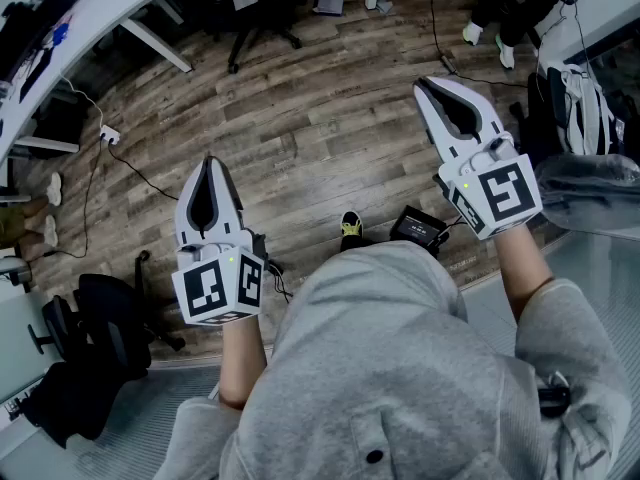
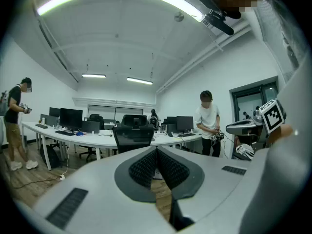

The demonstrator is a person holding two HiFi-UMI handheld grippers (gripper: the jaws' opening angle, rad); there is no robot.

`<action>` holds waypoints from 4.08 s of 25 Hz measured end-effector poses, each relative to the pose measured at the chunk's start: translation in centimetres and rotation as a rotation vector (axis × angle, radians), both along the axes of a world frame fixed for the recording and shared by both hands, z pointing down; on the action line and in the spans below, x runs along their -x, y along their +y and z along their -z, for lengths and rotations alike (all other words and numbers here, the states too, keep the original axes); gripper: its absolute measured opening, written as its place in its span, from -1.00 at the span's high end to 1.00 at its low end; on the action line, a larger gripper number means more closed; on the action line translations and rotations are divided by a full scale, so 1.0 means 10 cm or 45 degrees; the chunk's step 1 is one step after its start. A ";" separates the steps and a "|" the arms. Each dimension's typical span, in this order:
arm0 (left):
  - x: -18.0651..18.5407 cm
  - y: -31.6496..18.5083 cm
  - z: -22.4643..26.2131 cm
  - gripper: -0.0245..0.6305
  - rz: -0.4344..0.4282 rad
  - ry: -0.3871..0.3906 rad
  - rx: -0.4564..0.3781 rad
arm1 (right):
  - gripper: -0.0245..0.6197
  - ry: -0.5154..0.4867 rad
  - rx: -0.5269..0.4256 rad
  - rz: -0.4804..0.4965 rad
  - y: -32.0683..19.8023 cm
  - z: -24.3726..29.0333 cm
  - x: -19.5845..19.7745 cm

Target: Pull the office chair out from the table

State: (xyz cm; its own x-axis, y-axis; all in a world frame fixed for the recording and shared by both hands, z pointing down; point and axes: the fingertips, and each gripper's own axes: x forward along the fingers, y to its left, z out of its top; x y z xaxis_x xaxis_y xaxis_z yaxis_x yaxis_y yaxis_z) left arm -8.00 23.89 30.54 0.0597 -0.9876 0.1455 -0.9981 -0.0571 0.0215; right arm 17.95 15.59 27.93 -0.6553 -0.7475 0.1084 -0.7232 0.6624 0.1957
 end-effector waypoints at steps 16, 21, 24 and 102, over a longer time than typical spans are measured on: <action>-0.30 -0.30 0.16 0.88 -0.021 -0.084 -0.065 | 0.80 -0.304 0.145 0.016 -0.15 -0.16 0.02; -0.43 -0.34 0.19 0.89 -0.085 -0.114 -0.081 | 0.80 -0.315 0.144 0.067 -0.15 -0.16 0.13; -0.44 -0.34 0.18 0.89 -0.082 -0.141 -0.069 | 0.80 -0.323 0.153 0.095 -0.13 -0.17 0.18; 1.92 -3.99 -0.18 0.89 -0.162 -0.037 0.040 | 0.80 -0.209 0.152 0.090 -3.70 -0.27 2.65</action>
State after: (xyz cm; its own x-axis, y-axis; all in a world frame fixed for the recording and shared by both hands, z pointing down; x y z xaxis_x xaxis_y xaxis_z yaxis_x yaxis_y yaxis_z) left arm -27.16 -16.02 32.35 0.1799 -0.9672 0.1795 -0.9830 -0.1834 -0.0032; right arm -8.57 -21.38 30.62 -0.7220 -0.6872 0.0808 -0.6896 0.7242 -0.0033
